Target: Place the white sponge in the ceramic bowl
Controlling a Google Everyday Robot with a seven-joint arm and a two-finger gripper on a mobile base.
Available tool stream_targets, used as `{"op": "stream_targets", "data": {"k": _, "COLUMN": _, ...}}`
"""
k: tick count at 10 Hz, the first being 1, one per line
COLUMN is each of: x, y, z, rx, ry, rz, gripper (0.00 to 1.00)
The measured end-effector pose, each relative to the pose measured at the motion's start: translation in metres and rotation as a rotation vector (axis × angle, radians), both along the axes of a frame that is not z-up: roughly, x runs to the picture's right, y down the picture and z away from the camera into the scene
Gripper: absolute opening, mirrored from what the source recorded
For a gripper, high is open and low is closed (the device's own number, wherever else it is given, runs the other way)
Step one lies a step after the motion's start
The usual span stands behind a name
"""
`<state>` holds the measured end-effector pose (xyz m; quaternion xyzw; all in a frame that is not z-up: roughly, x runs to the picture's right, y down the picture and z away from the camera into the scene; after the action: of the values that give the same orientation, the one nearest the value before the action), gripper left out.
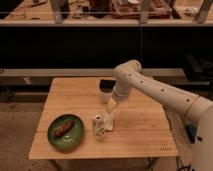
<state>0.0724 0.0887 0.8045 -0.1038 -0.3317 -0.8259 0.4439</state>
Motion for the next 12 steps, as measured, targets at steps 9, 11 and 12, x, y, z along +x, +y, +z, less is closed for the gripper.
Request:
{"op": "stream_targets", "data": {"k": 9, "x": -0.077, "y": 0.057, "z": -0.071, "rx": -0.228, "ry": 0.275, "rz": 0.331, "gripper": 0.8}}
{"op": "stream_targets", "data": {"k": 11, "x": -0.07, "y": 0.062, "z": -0.055, "rx": -0.215, "ry": 0.286, "rz": 0.316, "gripper": 0.8}}
{"op": "stream_targets", "data": {"k": 12, "x": -0.064, "y": 0.063, "z": -0.039, "rx": -0.194, "ry": 0.288, "rz": 0.303, "gripper": 0.8}}
